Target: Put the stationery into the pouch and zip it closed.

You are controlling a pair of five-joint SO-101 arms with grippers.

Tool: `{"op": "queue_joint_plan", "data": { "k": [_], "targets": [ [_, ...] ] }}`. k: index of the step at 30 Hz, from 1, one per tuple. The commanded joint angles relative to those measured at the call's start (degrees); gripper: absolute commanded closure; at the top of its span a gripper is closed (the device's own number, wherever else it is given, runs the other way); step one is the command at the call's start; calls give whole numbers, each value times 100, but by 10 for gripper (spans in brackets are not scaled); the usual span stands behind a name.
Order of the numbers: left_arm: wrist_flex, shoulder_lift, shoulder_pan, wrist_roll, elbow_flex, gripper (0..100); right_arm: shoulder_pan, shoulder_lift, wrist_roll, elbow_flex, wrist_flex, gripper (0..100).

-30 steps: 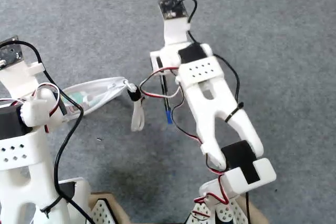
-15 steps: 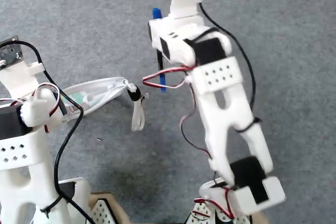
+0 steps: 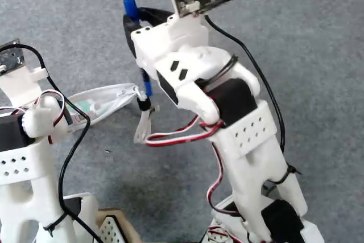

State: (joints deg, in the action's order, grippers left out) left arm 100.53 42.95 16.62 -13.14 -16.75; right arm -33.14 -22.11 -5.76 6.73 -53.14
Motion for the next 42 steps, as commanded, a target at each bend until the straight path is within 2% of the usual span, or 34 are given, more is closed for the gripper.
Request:
{"op": "queue_joint_plan", "data": {
  "k": [1,7,22,29,35,42],
  "targets": [
    [-53,-44,13,-62,22,972,-114,-207,44,259,387,986],
    [-53,-44,4,-62,22,972,-211,-224,44,295,642,986],
    [-53,-9,13,-62,22,972,-993,-215,44,303,1257,986],
    [-53,-26,13,-62,22,972,-1468,-215,571,382,1257,986],
    [-53,-26,31,-62,22,972,-1574,-189,563,532,1187,986],
    [-44,-44,40,-62,22,972,-1538,-224,563,532,624,986]
  ]
}}
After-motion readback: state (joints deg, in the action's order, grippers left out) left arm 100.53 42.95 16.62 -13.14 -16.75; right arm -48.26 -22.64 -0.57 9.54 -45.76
